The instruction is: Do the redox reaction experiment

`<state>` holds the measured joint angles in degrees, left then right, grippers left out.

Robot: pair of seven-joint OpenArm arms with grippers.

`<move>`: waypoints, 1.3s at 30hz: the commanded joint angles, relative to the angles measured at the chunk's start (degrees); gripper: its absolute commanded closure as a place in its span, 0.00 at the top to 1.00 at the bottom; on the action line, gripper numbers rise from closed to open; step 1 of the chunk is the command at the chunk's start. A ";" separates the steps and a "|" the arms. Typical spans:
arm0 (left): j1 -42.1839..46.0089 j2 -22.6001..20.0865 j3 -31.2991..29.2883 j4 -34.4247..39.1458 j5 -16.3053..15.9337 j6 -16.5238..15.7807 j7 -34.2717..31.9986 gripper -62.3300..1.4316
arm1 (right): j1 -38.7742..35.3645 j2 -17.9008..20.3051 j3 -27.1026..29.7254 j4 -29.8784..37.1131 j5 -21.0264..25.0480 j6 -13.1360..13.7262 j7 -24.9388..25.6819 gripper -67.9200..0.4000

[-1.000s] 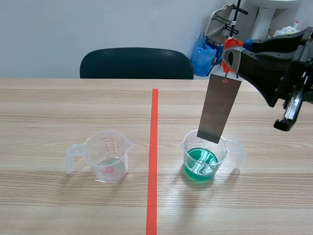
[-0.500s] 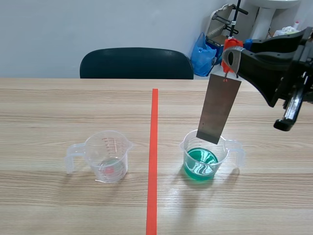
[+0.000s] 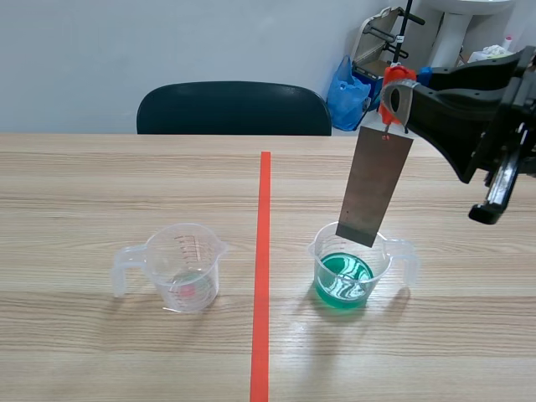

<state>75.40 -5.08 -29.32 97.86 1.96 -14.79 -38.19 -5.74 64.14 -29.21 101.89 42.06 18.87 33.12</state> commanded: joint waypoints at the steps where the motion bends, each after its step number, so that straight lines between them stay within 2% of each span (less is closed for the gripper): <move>1: 0.04 0.11 0.15 0.81 -0.39 0.07 -0.83 0.99 | 0.63 0.42 0.39 0.37 0.83 0.04 0.87 0.02; 30: 0.04 -0.04 0.15 0.81 -0.42 0.09 -0.96 0.99 | 0.63 0.31 0.39 0.37 0.83 0.04 0.68 0.02; 39: 0.04 -4.98 0.15 0.81 -0.90 0.11 -0.92 0.97 | 0.63 0.31 0.39 0.37 0.81 0.04 0.68 0.02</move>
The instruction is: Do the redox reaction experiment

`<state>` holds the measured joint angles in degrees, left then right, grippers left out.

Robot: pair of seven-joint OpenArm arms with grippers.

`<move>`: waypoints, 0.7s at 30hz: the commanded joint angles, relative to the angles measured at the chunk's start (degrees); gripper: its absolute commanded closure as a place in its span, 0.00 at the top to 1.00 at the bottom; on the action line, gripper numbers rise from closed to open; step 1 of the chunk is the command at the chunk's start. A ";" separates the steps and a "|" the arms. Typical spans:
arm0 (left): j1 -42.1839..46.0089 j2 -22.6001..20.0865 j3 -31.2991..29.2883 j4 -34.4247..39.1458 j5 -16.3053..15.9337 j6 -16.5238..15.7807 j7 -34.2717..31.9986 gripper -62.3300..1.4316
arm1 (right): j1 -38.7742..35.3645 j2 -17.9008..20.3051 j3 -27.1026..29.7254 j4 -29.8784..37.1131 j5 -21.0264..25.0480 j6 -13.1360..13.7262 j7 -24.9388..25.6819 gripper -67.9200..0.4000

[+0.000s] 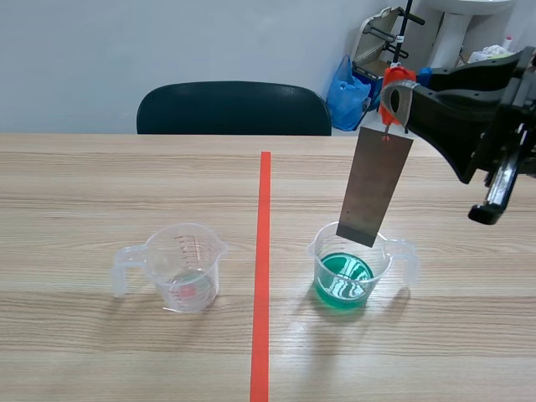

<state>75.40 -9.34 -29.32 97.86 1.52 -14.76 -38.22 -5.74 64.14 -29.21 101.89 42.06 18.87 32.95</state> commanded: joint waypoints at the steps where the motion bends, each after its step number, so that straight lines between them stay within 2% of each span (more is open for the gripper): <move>1: 0.04 -1.84 0.15 0.81 -0.46 0.09 -0.81 0.92 | 0.63 0.31 0.39 0.37 0.81 0.04 0.83 0.02; 4: -1.07 -6.34 0.15 0.81 -0.63 0.04 -0.61 0.64 | 0.63 0.31 0.39 0.37 0.81 0.04 0.85 0.02; 7: -4.37 -11.76 0.48 0.79 -2.60 -0.72 2.34 0.39 | 0.63 0.31 0.39 0.37 0.79 0.04 0.83 0.02; 9: -7.69 -15.72 0.50 0.33 -4.33 -4.15 5.03 0.19 | 0.63 0.31 0.39 0.37 0.79 0.04 0.85 0.02; 10: -9.73 -17.77 0.79 -0.11 -6.27 -6.40 6.25 0.10 | 0.63 0.31 0.39 0.37 0.79 0.04 0.85 0.02; 11: -11.85 -19.89 1.38 -0.61 -8.59 -8.31 7.45 0.05 | 0.63 0.31 0.39 0.37 0.79 0.04 0.85 0.02; 15: -22.03 -28.37 7.10 -2.58 -18.53 -13.14 14.47 0.05 | 0.63 0.31 0.39 0.37 0.79 0.04 0.85 0.02; 17: -27.89 -31.98 11.63 -3.32 -22.67 -13.33 18.29 0.05 | 0.63 0.31 0.39 0.37 0.79 0.04 0.85 0.02; 21: -40.68 -36.81 22.08 -5.62 -28.57 -13.33 24.33 0.05 | 0.63 0.31 0.39 0.37 0.79 0.04 0.85 0.02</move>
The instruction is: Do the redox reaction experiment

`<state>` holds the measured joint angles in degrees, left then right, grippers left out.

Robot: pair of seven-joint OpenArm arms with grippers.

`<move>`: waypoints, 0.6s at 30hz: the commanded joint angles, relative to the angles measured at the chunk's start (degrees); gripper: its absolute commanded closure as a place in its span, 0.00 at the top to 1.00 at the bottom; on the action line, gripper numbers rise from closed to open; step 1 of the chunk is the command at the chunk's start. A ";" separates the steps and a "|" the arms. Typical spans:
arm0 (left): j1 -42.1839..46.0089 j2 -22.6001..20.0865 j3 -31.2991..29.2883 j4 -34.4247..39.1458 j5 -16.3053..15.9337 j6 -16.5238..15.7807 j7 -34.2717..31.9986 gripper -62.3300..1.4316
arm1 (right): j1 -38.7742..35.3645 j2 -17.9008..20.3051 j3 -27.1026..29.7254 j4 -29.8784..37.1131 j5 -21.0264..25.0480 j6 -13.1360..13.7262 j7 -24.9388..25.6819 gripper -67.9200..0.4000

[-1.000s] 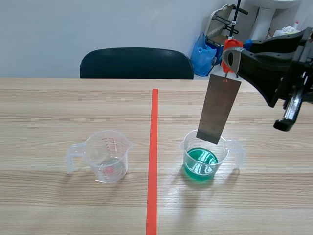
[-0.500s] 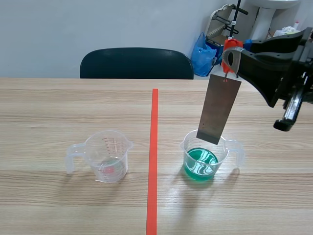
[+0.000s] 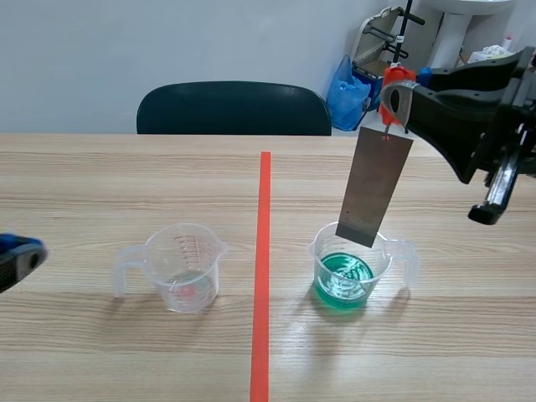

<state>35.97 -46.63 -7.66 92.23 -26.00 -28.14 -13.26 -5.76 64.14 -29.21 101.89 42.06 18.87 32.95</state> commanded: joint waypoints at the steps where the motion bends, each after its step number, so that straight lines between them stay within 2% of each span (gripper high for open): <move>1: -4.61 -0.28 3.34 -0.87 -2.58 0.07 0.39 0.05 | 0.66 0.31 0.39 0.37 0.79 0.04 0.85 0.02; 3: -10.88 -0.90 8.72 -2.78 -4.35 0.04 1.57 0.05 | 0.66 0.31 0.39 0.37 0.79 0.04 0.85 0.02; 8: -25.24 0.09 23.04 -7.37 -4.92 0.02 4.00 0.05 | 0.66 0.31 0.39 0.37 0.79 0.04 0.87 0.02; 13: -37.62 4.70 36.39 -12.24 -4.92 -0.15 7.08 0.05 | 0.66 0.31 0.39 0.37 0.79 0.04 0.87 0.02; 18: -45.29 10.27 45.11 -14.40 -5.88 -0.09 10.25 0.05 | 0.66 0.31 0.39 0.37 0.79 0.04 0.87 0.02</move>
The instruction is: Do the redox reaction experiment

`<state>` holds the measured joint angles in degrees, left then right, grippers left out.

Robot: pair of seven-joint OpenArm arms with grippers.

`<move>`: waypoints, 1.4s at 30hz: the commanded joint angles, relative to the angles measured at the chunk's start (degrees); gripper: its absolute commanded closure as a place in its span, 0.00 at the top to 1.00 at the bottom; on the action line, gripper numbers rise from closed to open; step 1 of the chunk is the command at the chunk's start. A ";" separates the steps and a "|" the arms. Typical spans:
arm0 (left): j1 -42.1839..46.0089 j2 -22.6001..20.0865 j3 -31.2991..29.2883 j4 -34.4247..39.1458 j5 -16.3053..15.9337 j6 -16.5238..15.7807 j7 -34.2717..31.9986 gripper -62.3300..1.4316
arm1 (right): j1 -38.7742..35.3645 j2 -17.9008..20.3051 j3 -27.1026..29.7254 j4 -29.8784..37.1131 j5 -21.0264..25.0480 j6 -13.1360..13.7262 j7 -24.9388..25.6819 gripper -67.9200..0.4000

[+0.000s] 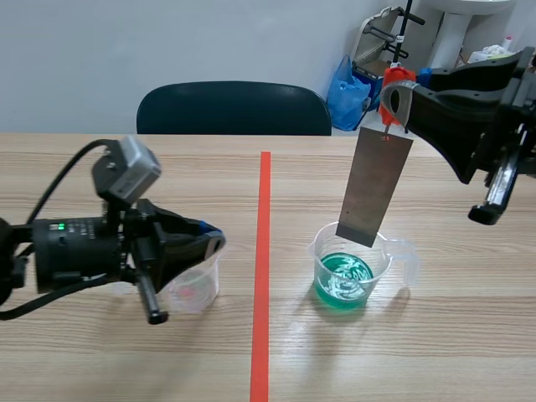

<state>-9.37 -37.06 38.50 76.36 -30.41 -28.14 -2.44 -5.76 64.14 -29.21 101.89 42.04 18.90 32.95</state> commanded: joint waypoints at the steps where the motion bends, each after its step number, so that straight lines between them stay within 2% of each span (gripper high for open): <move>1: -1.16 1.77 0.20 1.20 -1.86 -0.11 -0.28 0.05 | 0.66 0.31 0.39 0.37 0.81 0.02 0.87 0.02; 5: -5.09 5.38 4.37 1.16 -1.95 0.90 1.92 0.05 | 0.66 0.31 0.39 0.37 0.81 0.02 0.90 0.02; 12: -9.01 9.66 8.33 0.72 -1.55 6.47 2.36 0.05 | 0.68 0.31 0.39 0.37 0.81 0.02 0.90 0.02; 22: -12.46 14.38 9.16 -6.97 -1.60 6.54 2.36 0.05 | 0.68 0.31 0.39 0.37 0.81 0.02 0.94 0.02; 42: -12.57 14.32 9.16 -7.32 -1.60 6.36 2.71 0.05 | 0.68 0.31 0.39 0.37 0.81 0.02 0.92 0.02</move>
<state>-21.15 -22.90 47.72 67.59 -31.55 -21.45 0.67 -5.76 64.14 -29.21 101.89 42.04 18.87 32.95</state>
